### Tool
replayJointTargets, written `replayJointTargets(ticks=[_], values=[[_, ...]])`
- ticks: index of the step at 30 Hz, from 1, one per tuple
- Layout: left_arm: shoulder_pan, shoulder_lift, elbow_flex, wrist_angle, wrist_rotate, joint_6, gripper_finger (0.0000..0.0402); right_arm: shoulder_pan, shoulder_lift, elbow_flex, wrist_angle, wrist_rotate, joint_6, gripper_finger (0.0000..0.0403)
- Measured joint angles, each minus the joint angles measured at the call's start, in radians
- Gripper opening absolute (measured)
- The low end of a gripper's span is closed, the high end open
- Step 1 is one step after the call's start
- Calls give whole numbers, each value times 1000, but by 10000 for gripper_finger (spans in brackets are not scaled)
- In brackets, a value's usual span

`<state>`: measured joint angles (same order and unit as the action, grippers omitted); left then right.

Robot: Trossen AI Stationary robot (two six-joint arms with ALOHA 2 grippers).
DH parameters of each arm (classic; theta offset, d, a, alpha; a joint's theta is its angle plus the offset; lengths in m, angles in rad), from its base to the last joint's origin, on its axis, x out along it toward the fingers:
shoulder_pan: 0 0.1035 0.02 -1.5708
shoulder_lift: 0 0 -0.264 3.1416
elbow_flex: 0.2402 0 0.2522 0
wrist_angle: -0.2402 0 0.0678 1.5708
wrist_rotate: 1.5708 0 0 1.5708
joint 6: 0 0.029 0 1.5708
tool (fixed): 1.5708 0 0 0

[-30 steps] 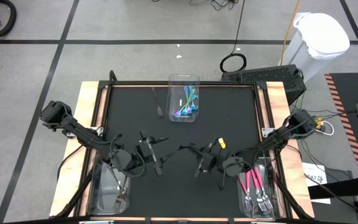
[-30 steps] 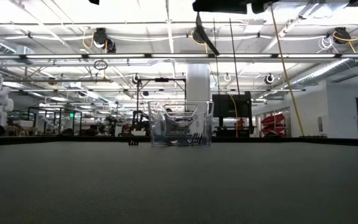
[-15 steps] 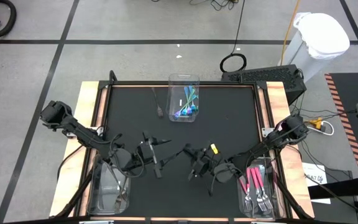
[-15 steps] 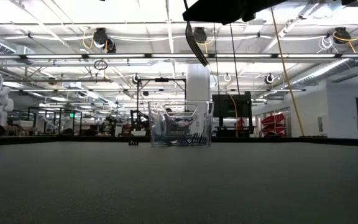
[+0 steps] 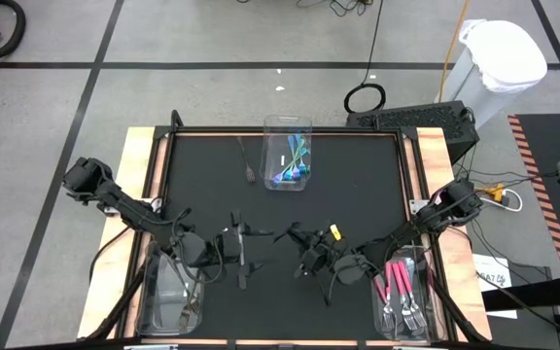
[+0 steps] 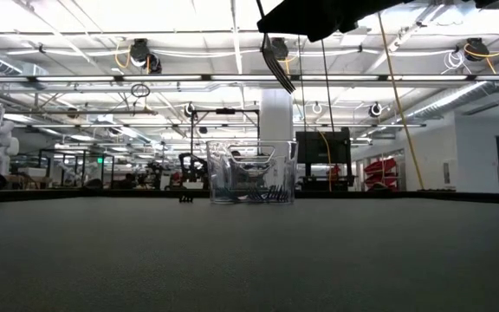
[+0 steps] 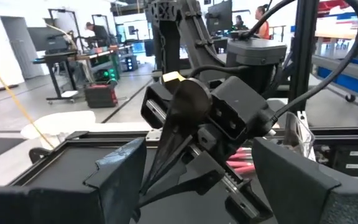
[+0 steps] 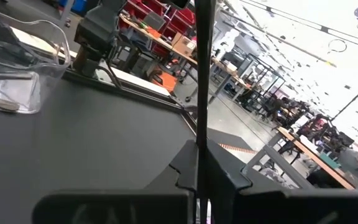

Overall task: Sort silverware by color (type)
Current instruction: Put the black fork into the bottom left transparent bin

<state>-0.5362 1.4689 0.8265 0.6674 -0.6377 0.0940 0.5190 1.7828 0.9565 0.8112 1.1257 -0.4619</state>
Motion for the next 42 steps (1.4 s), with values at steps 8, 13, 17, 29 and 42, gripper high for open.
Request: replayJointTargets(ticks=[8,13,17,29,42], values=[[11,10,0,32,-33,1,294,0,0,0,0,7,-12,10],[25,100,1,211,-32,60,294,0,0,0,0,35,-20,10],[25,202,1,438,-74,160,294,0,0,0,0,46,-22,10],[16,270,1,615,-141,286,171,6,0,0,0,87,-69,10],[14,267,1,608,-178,289,9,8,0,-1,-19,77,-78,21]])
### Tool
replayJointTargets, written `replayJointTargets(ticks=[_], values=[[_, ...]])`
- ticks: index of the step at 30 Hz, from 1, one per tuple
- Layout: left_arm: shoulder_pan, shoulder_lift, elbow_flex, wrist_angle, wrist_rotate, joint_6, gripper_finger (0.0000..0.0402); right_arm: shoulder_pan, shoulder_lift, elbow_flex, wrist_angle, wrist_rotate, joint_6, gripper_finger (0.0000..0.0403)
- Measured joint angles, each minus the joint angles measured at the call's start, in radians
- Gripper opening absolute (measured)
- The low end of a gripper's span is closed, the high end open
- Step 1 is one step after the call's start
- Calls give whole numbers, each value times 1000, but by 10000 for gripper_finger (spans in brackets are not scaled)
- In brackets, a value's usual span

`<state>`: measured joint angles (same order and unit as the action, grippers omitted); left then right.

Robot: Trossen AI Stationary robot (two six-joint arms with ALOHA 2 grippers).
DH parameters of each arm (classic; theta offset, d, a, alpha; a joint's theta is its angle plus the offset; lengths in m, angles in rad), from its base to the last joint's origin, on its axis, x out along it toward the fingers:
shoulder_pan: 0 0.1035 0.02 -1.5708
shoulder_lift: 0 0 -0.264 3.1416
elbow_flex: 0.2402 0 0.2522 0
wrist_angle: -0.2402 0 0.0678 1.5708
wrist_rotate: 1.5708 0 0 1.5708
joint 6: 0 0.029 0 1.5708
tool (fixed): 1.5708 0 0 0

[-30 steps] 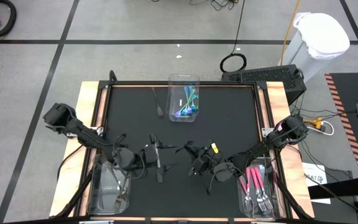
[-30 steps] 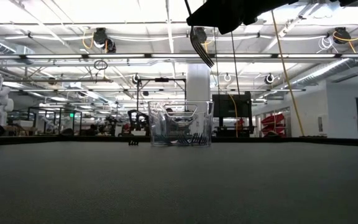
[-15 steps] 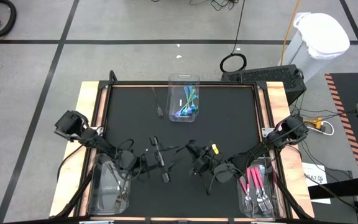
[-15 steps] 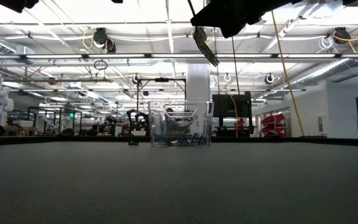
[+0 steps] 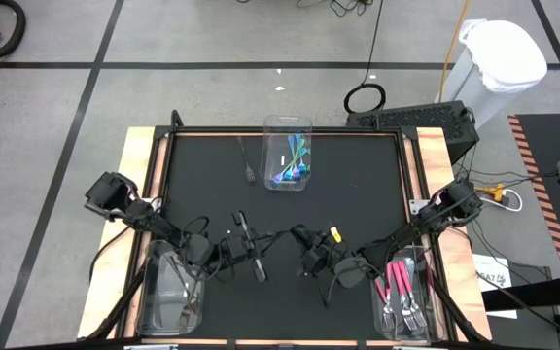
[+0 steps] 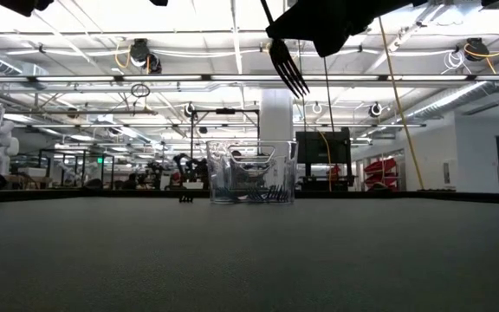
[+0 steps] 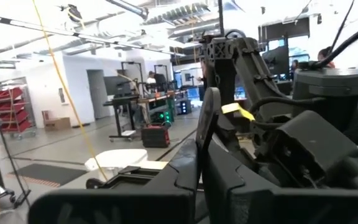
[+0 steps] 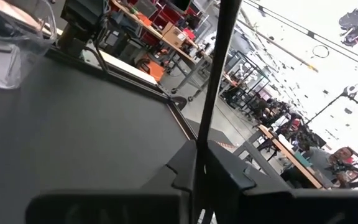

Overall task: Sort silverware by color (type)
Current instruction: Put the black fork into the bottom left transparent bin

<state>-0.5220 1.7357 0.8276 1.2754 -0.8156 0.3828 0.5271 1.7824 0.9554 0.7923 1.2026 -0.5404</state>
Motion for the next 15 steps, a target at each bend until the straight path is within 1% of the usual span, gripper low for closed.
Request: replayJointTargets(ticks=[4,9,13,15], values=[[-5,-10,0,-8,-28,-3,9,4,0,0,-11,-3,-11,55],[-29,-47,0,-28,-29,18,9,15,-10,0,8,1,-13,127],[-60,-119,0,-104,-82,15,9,20,-34,0,4,14,19,182],[-81,-161,0,-174,-120,16,9,25,-52,0,-4,15,28,204]])
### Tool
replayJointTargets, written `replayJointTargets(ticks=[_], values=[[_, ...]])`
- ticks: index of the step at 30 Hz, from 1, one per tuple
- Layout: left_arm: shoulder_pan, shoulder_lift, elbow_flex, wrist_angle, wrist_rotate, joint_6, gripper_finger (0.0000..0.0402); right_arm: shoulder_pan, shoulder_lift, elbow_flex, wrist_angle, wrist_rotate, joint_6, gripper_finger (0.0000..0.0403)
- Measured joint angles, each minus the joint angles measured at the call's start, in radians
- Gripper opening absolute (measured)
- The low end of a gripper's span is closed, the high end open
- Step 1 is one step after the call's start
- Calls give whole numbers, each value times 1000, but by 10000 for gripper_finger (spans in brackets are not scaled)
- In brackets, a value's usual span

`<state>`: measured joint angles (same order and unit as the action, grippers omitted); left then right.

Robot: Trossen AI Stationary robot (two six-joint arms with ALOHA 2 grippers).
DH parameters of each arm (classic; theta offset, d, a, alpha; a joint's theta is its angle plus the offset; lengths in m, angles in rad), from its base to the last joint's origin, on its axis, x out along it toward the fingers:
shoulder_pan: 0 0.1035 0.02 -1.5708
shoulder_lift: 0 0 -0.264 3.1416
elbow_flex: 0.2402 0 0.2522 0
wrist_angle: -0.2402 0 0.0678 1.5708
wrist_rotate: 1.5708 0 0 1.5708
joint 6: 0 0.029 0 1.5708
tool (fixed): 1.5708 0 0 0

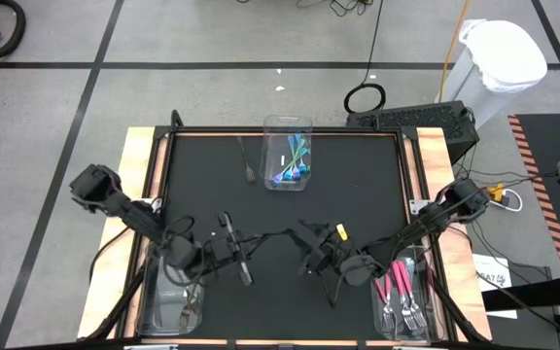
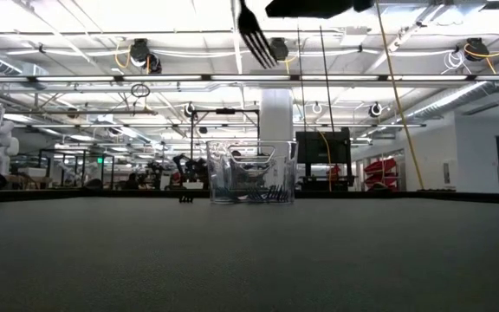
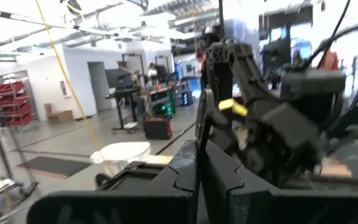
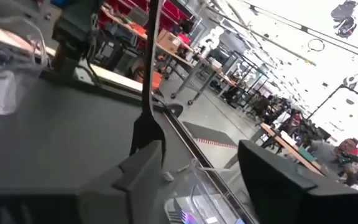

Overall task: Sort silverware by color (type)
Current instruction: Put the black fork into the bottom left transparent bin

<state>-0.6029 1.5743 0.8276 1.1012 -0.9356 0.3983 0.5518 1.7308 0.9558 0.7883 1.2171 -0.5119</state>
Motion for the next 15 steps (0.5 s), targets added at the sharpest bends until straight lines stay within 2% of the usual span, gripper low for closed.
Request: replayJointTargets(ticks=[6,15], values=[[-50,-147,0,-272,-33,-88,8,34,-45,0,-19,-2,2,239],[-113,-335,0,-693,-37,-283,8,70,-89,0,-24,-6,3,242]])
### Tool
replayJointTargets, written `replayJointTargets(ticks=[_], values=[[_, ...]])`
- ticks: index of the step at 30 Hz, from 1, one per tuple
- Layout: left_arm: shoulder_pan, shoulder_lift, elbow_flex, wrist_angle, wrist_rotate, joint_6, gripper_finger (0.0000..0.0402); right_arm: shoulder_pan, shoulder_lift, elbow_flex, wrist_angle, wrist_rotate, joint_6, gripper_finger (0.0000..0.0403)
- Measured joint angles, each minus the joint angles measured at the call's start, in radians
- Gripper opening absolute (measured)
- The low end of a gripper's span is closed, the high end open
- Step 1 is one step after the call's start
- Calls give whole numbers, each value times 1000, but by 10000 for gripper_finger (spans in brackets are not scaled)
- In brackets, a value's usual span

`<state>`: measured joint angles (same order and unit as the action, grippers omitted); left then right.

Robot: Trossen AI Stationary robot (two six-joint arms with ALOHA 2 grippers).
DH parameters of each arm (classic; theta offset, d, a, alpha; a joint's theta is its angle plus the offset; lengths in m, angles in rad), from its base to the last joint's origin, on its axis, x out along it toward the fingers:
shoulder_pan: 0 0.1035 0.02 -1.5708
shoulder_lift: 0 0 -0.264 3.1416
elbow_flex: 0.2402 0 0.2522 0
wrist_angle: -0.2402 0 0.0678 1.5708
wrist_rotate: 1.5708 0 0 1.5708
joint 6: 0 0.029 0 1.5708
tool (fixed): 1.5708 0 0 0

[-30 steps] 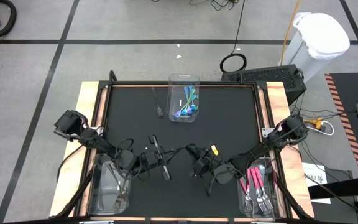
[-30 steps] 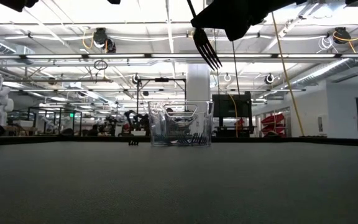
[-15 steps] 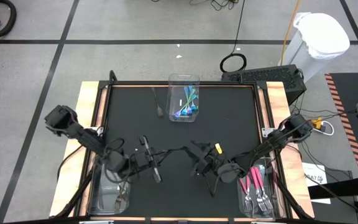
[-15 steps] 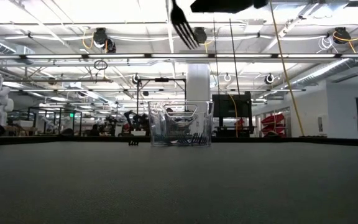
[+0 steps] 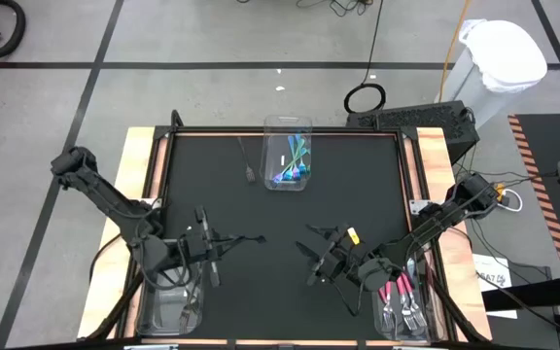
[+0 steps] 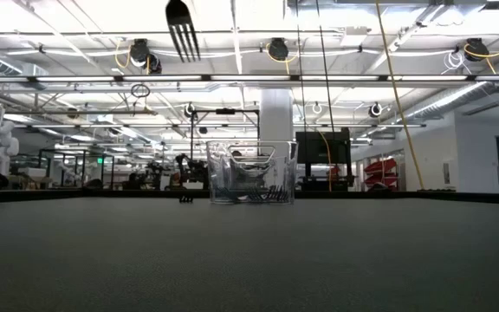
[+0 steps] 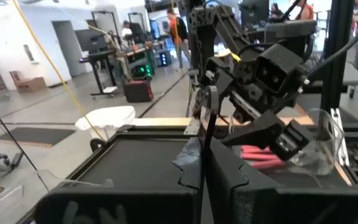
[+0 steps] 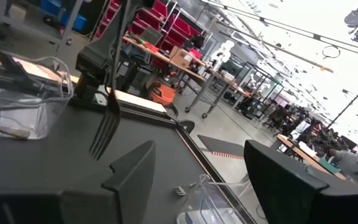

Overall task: Sort silverware by color (type)
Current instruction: Put the black fork into the bottom left transparent bin

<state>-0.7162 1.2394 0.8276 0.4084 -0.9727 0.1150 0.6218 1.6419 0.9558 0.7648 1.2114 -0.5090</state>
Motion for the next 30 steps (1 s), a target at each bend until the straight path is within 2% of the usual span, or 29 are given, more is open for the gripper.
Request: replayJointTargets(ticks=[6,10,13,16,19,21,26,30], values=[[-57,-93,0,-150,-1,-60,8,12,-6,0,-43,0,20,242],[-109,-165,0,-232,-24,-85,8,15,-30,0,-131,-30,123,242],[-151,-216,0,-275,-71,-85,8,12,-67,0,-257,-117,273,242],[-191,-276,0,-333,-77,-123,8,-5,-115,0,-408,-268,471,242],[-226,-337,0,-454,-41,-231,8,-26,-156,0,-539,-412,634,242],[-247,-374,0,-565,-3,-332,8,-33,-174,0,-606,-455,694,242],[-292,-435,0,-809,39,-580,10,-38,-195,0,-695,-453,741,242],[-316,-451,0,-899,75,-708,11,-43,-194,0,-711,-453,759,242]])
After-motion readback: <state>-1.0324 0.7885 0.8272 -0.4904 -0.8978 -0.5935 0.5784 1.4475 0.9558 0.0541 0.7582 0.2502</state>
